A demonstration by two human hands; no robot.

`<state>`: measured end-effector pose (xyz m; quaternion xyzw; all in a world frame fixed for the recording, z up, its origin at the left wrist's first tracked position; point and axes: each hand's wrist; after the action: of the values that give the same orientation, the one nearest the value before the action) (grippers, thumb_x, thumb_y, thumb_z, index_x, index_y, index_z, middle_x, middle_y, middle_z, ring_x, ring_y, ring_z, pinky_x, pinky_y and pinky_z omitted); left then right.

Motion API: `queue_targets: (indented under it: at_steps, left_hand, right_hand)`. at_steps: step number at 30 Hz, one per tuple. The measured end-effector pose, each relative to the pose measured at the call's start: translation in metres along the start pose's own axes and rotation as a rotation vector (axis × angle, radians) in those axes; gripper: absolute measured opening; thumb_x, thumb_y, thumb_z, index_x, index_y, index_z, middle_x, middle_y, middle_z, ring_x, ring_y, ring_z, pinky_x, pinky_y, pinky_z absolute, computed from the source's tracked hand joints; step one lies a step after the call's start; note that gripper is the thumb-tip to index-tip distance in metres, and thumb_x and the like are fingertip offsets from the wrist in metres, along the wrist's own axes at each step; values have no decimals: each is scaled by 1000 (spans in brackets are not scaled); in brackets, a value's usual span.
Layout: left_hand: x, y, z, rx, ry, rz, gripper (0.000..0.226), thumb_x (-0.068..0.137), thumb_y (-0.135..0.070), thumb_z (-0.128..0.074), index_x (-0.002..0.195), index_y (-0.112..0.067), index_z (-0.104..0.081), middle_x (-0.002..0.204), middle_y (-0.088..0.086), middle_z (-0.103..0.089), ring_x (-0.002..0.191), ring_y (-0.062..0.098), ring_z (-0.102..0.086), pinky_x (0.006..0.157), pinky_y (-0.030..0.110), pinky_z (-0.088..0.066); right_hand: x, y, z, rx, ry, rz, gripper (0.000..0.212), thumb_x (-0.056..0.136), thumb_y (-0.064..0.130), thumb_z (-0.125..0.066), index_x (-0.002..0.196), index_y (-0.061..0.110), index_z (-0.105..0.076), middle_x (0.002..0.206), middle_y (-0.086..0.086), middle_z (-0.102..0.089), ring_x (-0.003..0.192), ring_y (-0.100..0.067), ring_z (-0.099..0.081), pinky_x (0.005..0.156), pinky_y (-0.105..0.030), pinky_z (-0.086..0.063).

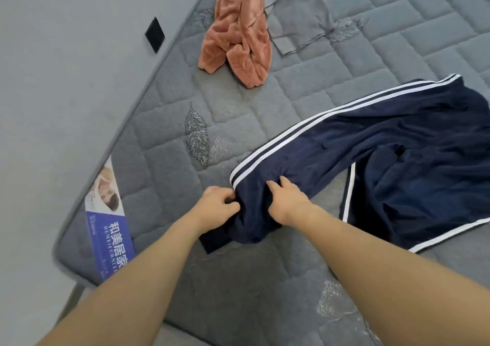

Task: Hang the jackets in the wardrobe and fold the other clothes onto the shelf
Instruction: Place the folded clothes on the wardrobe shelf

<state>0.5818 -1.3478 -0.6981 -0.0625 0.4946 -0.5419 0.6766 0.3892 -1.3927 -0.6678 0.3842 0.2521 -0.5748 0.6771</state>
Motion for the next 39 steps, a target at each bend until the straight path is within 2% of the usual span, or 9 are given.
queue_targets:
  at_steps: [5, 9, 12, 14, 19, 24, 28, 34, 39]
  left_hand:
    - [-21, 4, 83, -150, -465, 51, 31, 82, -23, -56, 60, -17, -35, 48, -9, -32, 45, 7, -29, 50, 33, -26]
    - [-65, 31, 147, 641, -897, -138, 20, 85, -33, -55, 73, -19, -48, 68, 0, -50, 60, 28, -51, 50, 31, -33]
    - [-95, 55, 131, 1050, -291, 216, 26, 84, -32, -58, 103, -15, -62, 106, 7, -57, 99, 31, -57, 78, 40, -44]
    - [-99, 61, 111, 911, 25, 536, 34, 85, -33, -52, 114, -18, -62, 110, 1, -60, 105, 25, -60, 81, 35, -46]
    - [-49, 47, 80, 637, -406, 211, 37, 89, -36, -49, 121, -17, -52, 130, 9, -49, 117, 33, -47, 86, 43, -42]
    - [15, 57, 71, 584, -260, 283, 70, 98, -50, -36, 156, -22, -9, 164, 5, -5, 150, 30, -1, 115, 64, 0]
    - [46, 52, 91, 542, -416, 267, 42, 94, -34, -47, 129, -11, -47, 137, 15, -48, 128, 37, -40, 111, 52, -24]
    - [55, 32, 167, 278, -76, 36, 20, 86, -36, -67, 77, -24, -54, 83, 0, -62, 84, 25, -61, 65, 31, -38]
    - [-10, 66, 190, 759, 375, 403, 32, 65, -37, -78, 91, -24, -65, 90, -1, -67, 85, 23, -64, 86, 36, -51]
  right_hand:
    - [5, 4, 5, 46, -62, -30, 70, 95, 20, -42, 157, 25, -9, 164, -2, 0, 149, -25, -11, 119, -42, -18]
    - [14, 33, 15, 48, -239, -12, 58, 103, 36, -29, 157, 24, -10, 164, -5, 0, 149, -25, -8, 119, -46, -9]
    - [16, 52, 17, 16, -115, -27, 62, 100, 34, -32, 157, 25, -7, 164, -4, 9, 150, -26, 2, 121, -49, -4]
    - [14, 54, 11, -11, 1, -70, 66, 98, 30, -34, 157, 25, -5, 164, -3, 14, 150, -27, 6, 121, -50, -4]
    - [17, 44, 2, -22, -20, -90, 65, 99, 29, -35, 157, 23, -5, 163, -3, 14, 150, -29, 5, 120, -54, -8]
    - [29, 18, 4, 19, -108, -136, 68, 97, 30, -41, 156, 25, -7, 163, -1, 12, 150, -28, 3, 118, -56, -13]
    - [33, 2, 8, -53, -146, -120, 77, 93, 31, -47, 155, 31, -1, 163, 4, 16, 150, -26, 6, 116, -59, -13]
    - [49, 26, 18, -103, -237, -28, 73, 97, 45, -41, 153, 40, 5, 161, 6, 22, 150, -27, 10, 113, -67, -9]
    - [68, 108, 13, -143, -280, 210, 77, 97, 31, -43, 151, 44, 11, 160, 7, 24, 148, -27, 18, 107, -75, -3]
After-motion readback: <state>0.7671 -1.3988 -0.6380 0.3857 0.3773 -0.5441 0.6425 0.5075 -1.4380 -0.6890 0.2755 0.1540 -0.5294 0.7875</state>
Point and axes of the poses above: each hand's wrist, its own x-axis towards the middle knuckle, its own z-axis out of the back of the hand, y = z × x
